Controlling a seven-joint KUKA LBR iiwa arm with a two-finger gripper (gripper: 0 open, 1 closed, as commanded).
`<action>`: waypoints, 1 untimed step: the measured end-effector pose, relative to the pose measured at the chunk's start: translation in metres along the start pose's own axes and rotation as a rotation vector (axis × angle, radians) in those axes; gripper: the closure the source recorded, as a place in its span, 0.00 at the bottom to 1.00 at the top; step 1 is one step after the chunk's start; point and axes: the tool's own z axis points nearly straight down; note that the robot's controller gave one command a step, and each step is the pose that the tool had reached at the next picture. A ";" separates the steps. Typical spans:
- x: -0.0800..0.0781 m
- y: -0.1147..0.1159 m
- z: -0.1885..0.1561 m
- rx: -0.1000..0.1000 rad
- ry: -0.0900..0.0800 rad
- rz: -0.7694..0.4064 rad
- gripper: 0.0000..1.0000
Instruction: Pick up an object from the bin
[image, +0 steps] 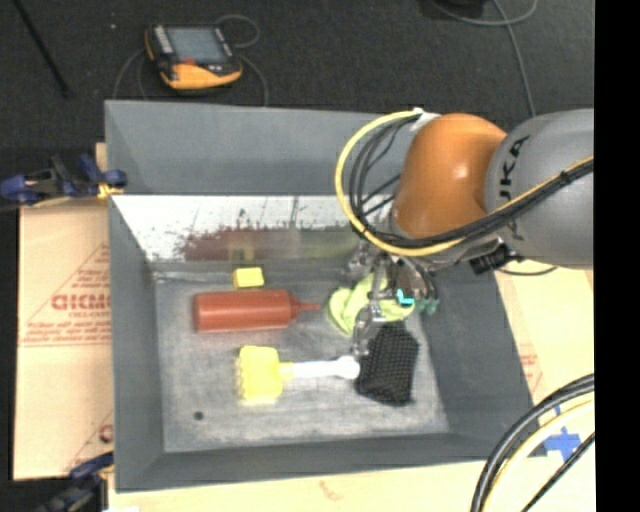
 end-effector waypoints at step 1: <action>-0.002 0.000 -0.003 0.000 -0.007 0.000 0.00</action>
Offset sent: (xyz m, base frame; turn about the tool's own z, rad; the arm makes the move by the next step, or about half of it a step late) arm 0.0661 0.0113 -0.1022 -0.0802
